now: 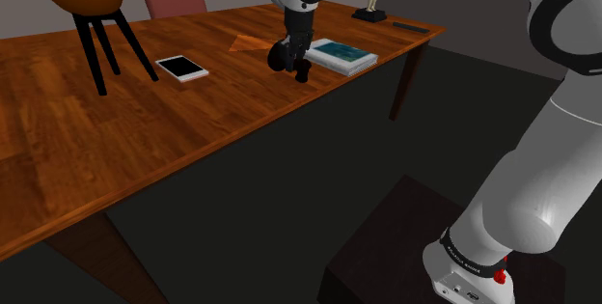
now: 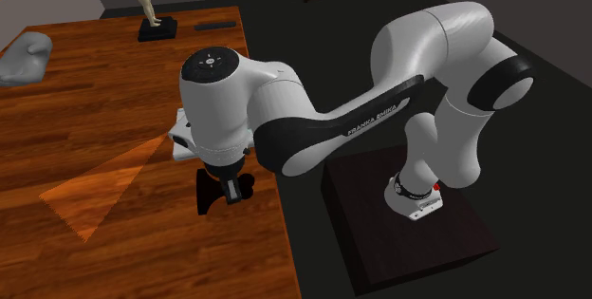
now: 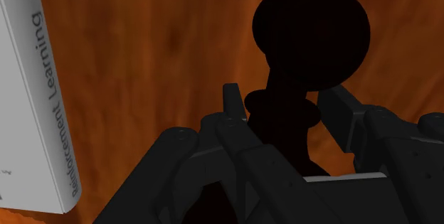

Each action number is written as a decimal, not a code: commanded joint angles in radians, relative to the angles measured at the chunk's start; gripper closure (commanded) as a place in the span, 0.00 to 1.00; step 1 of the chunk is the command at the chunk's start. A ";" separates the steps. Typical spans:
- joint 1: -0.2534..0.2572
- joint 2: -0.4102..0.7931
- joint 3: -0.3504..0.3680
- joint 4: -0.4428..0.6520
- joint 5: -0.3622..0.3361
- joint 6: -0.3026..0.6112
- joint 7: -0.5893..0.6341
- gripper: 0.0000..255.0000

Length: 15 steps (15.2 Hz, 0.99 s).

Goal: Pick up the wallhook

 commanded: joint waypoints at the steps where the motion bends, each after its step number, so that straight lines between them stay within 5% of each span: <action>1: 0.000 0.000 0.000 0.000 0.000 0.000 0.000 1.00; 15: 0.001 0.018 0.001 0.144 0.001 -0.125 -0.009 1.00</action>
